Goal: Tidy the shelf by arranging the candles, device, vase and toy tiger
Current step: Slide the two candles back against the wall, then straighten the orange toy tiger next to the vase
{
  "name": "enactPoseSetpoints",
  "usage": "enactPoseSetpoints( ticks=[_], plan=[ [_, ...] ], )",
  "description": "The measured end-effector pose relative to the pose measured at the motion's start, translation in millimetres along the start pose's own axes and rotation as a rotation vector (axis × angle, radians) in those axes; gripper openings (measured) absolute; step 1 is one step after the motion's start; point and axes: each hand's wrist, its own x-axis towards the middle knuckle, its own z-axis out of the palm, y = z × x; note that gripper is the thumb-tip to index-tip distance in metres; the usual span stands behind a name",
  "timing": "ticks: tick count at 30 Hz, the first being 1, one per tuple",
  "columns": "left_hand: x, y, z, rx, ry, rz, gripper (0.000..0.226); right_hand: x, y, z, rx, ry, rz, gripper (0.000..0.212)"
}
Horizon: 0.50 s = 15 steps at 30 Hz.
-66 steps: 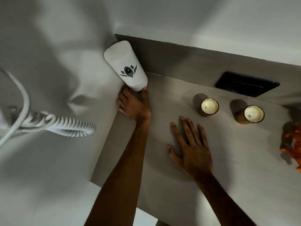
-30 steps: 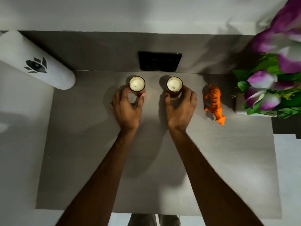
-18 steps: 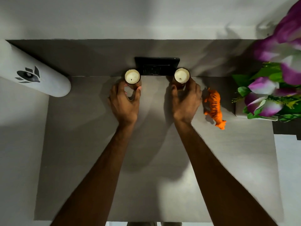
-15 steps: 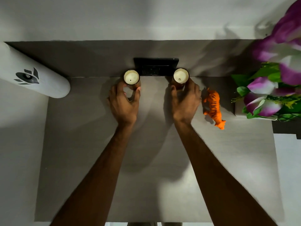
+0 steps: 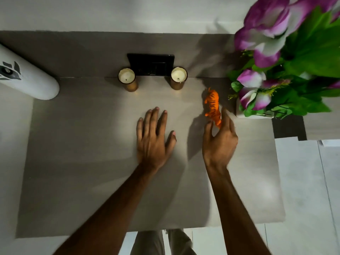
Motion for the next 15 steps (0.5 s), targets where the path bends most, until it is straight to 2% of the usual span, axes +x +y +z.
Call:
enactPoseSetpoints(
  ticks=[7, 15],
  plan=[
    [0.6, -3.3, 2.2, 0.03, -0.004, -0.021, 0.071, 25.4, 2.8, 11.7, 0.092, -0.012, -0.067, 0.041],
    [1.9, -0.9, -3.7, 0.036, -0.047, -0.03, 0.073, 42.1, -3.0, 21.9, 0.126, 0.001, -0.077, 0.042]
  ],
)
